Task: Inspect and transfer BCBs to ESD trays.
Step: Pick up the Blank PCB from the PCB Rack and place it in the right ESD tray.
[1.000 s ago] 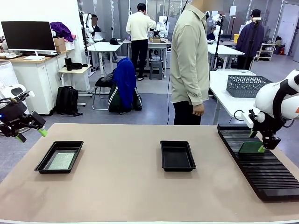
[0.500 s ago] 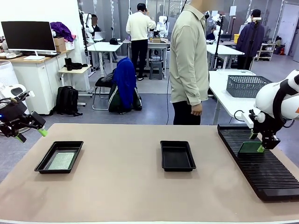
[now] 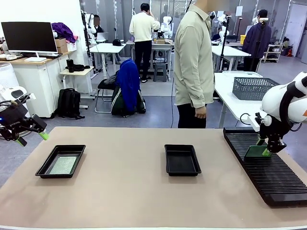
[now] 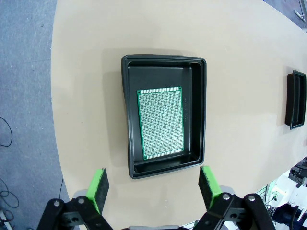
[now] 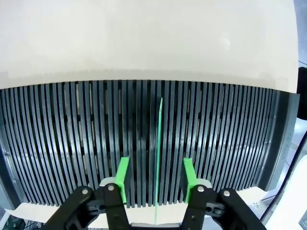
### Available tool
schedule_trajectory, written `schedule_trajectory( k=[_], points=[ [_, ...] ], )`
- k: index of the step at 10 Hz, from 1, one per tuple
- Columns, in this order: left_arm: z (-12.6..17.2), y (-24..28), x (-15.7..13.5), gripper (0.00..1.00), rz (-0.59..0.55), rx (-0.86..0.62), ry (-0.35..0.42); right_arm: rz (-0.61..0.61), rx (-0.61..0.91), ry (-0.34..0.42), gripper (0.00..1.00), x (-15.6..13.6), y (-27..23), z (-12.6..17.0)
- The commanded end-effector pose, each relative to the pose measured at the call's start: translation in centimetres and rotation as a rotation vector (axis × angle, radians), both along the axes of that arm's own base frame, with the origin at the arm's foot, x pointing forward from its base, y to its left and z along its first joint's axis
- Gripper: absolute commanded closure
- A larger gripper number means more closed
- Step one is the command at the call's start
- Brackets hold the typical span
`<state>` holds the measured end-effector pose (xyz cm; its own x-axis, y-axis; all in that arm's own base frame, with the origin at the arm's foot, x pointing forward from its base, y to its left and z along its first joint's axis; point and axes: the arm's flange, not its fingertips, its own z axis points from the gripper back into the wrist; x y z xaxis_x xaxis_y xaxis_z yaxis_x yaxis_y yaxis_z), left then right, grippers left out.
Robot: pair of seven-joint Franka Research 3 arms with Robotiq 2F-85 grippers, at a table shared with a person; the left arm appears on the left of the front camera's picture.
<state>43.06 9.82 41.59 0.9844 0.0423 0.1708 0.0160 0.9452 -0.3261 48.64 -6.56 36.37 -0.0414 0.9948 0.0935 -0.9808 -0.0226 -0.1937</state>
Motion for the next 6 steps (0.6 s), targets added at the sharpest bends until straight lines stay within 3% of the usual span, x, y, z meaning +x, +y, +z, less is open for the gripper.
schedule_trajectory(
  k=[1, 6],
  points=[
    [-0.12, 0.1, 0.1, 0.0, 0.002, -0.001, -0.009, -0.021, 0.011, 0.014, 0.49, 0.53, -0.23, -0.24],
    [-0.12, 0.1, 0.1, 0.0, 0.002, -0.001, -0.009, -0.026, 0.008, 0.013, 0.63, 0.67, -0.42, -0.23]
  ],
)
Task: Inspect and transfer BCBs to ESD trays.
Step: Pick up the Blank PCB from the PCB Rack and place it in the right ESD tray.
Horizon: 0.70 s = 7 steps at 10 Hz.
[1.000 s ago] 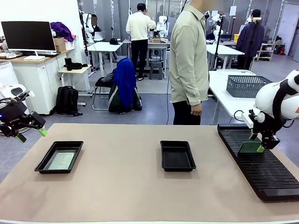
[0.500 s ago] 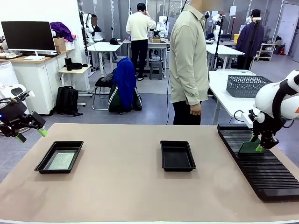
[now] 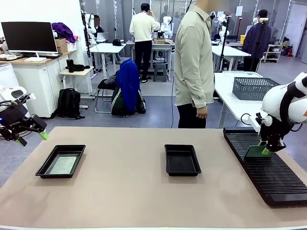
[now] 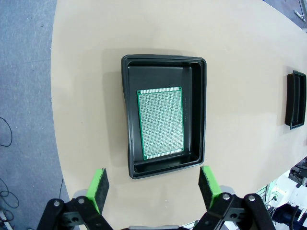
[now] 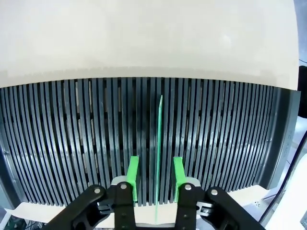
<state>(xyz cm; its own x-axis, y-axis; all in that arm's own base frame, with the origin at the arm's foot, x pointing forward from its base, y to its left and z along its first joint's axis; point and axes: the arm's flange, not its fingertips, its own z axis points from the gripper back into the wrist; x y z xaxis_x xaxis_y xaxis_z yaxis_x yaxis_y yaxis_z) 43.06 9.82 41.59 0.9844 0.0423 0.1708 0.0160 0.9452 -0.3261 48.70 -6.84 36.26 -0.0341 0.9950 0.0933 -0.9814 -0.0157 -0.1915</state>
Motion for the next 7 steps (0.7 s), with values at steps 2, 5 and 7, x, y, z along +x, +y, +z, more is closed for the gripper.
schedule_trajectory(
  k=[2, 5, 7],
  points=[
    [-0.12, 0.1, 0.1, 0.0, 0.002, -0.001, -0.009, -0.023, 0.003, 0.009, 0.69, 0.56, -0.26, -0.06],
    [-0.12, 0.1, 0.1, 0.0, 0.002, -0.001, -0.009, -0.024, 0.006, 0.009, 0.8, 0.66, -0.3, 0.1],
    [-0.12, 0.1, 0.1, 0.0, 0.002, -0.001, -0.009, -0.026, 0.008, 0.013, 0.86, 0.68, -0.37, 0.08]
  ],
)
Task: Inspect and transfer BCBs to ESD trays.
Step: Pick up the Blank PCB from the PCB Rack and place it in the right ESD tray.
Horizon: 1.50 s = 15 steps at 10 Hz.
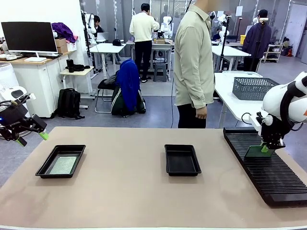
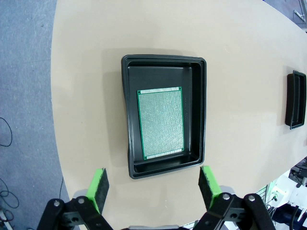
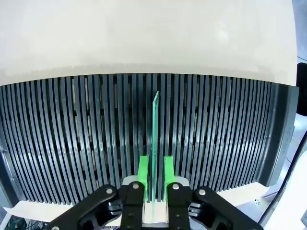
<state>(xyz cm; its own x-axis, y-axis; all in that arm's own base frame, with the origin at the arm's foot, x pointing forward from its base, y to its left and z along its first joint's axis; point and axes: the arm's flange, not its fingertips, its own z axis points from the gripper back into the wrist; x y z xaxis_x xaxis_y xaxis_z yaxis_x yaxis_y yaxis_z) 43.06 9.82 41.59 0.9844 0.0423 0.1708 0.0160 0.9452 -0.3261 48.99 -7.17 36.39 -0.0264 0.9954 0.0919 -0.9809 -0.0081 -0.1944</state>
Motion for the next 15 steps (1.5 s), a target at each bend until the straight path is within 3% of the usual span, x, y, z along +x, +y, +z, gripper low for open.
schedule_trajectory(
  k=[1, 2, 5, 11, 15],
  points=[
    [-0.1, 0.1, 0.1, 0.0, 0.002, -0.001, -0.009, -0.019, 0.01, 0.019, 0.88, 0.5, 0.0, -0.1],
    [-0.1, 0.1, 0.1, 0.0, 0.002, -0.001, -0.009, -0.018, 0.009, 0.02, 0.87, 0.5, 0.0, -0.1],
    [-0.1, 0.1, 0.1, 0.0, 0.002, -0.001, -0.009, -0.022, 0.01, 0.026, 1.0, 0.5, -0.3, -0.2],
    [-0.1, 0.1, 0.1, 0.0, 0.002, -0.001, -0.009, -0.028, 0.01, 0.026, 1.0, 0.2, -0.3, 0.4],
    [-0.1, 0.1, 0.1, 0.0, 0.002, -0.001, -0.009, -0.021, 0.018, 0.036, 1.0, -1.5, -0.6, 4.0]
  ],
)
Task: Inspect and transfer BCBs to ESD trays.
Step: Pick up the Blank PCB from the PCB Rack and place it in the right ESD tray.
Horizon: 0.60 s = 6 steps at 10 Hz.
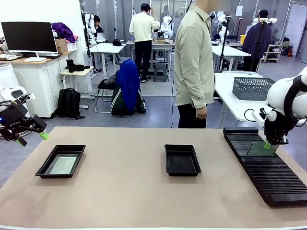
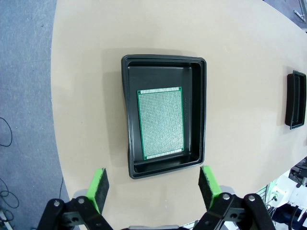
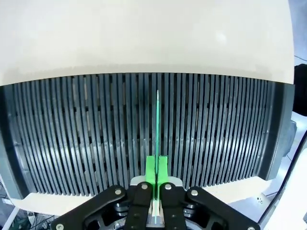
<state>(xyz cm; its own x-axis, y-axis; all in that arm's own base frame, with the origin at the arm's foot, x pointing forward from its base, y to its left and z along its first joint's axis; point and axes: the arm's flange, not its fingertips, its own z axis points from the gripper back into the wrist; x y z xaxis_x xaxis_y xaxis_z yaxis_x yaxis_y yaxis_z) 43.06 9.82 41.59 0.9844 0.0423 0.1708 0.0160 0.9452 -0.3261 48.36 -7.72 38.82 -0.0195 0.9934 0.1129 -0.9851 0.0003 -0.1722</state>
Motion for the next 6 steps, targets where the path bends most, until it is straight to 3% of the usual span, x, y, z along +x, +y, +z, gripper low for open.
schedule_trajectory(
  k=[1, 6],
  points=[
    [-0.1, 0.1, 0.1, 0.0, 0.002, -0.001, -0.009, -0.016, -0.006, 0.01, 1.0, -1.3, -0.2, 2.8],
    [-0.1, 0.1, 0.1, 0.0, 0.002, -0.001, -0.009, -0.022, -0.029, 0.019, 1.0, -4.2, 0.1, 11.6]
  ],
)
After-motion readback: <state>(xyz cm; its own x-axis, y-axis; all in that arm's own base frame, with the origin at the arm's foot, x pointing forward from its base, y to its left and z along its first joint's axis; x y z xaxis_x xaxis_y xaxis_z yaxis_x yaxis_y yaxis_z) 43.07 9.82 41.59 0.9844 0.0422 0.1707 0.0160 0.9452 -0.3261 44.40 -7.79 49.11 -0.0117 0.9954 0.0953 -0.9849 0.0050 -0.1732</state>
